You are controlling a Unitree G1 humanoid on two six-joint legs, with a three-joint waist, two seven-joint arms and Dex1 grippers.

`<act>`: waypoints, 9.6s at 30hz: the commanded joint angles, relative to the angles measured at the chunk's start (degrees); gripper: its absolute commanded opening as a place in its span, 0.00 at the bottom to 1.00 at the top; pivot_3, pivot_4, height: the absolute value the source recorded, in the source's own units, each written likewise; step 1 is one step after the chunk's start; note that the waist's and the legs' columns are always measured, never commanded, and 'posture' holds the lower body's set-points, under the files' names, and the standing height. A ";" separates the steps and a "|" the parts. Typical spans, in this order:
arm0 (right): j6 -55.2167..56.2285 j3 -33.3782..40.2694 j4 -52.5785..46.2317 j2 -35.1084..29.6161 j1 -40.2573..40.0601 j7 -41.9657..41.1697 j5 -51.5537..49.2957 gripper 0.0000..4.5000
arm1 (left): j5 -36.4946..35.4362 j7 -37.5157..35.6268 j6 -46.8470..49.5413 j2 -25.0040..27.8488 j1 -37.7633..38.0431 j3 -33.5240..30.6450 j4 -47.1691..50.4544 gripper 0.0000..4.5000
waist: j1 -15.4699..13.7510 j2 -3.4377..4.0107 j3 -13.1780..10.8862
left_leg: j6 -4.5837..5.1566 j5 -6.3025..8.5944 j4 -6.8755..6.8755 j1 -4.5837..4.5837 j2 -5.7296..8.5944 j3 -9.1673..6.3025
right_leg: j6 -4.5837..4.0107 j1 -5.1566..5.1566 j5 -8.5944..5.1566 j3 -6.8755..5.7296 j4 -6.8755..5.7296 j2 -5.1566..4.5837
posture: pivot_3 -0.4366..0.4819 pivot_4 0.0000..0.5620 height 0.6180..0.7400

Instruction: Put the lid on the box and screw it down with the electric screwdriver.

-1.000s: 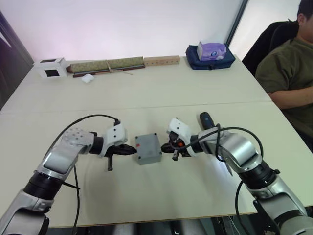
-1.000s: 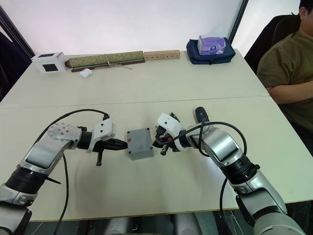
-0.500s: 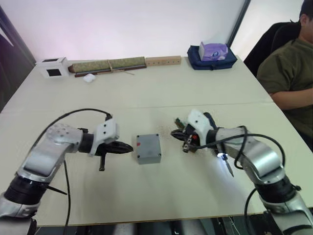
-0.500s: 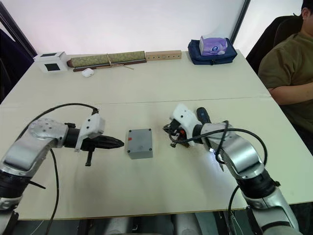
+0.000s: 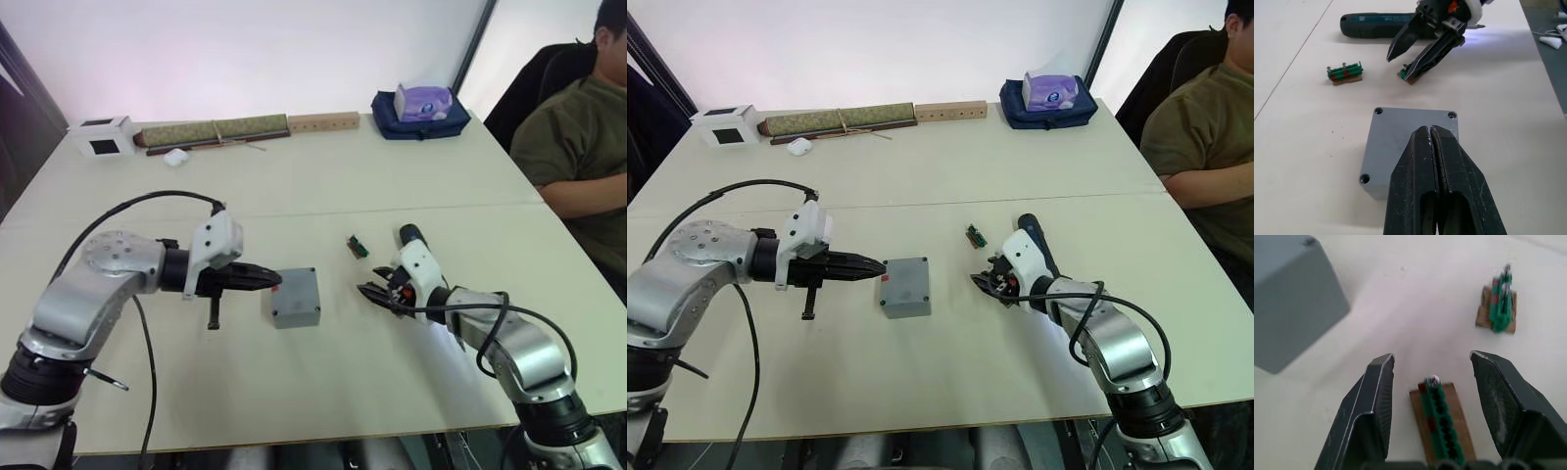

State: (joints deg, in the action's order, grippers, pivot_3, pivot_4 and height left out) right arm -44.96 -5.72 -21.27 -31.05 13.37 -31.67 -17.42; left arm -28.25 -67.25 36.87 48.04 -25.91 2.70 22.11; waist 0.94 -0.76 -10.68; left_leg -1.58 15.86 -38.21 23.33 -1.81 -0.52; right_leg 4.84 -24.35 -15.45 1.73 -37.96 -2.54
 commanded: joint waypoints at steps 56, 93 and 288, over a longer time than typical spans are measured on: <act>-23.40 -0.01 -5.18 6.06 26.86 -0.57 -16.10 0.02 | -0.11 2.88 -1.84 1.33 3.04 -1.48 0.95 0.00 | 0.42 0.02 -0.01 | -0.01 0.00 0.03 -0.04 -0.05 -0.09 | -0.03 -0.03 -0.01 0.00 -0.11 0.08 | 0.48 0.27 1.00; -12.81 -11.98 4.13 3.98 24.32 -6.59 -6.05 0.02 | -0.35 5.25 -1.91 0.89 3.63 -0.21 2.62 0.00 | 0.13 0.01 0.00 | -0.01 0.00 -0.03 -0.02 0.01 -0.01 | -0.02 -0.02 -0.01 0.01 -0.09 -0.02 | 0.48 0.27 1.00; 34.02 -3.68 2.74 20.84 9.31 -1.48 -0.32 0.42 | 9.44 4.82 -9.04 -7.25 2.38 8.13 -12.26 0.00 | 0.12 0.01 -0.02 | -0.04 -0.02 0.00 -0.06 0.02 0.03 | 0.01 -0.04 0.02 0.07 -0.12 -0.01 | 0.48 0.27 1.00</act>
State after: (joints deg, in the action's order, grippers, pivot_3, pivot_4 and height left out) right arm -12.95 -9.63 -17.16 -10.31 22.04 -33.12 -18.06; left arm -19.75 -62.30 26.82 39.99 -24.56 10.21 9.94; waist 1.06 -0.74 -10.70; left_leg -1.63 15.83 -38.21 23.27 -1.79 -0.49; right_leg 4.85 -24.39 -15.42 1.80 -38.09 -2.55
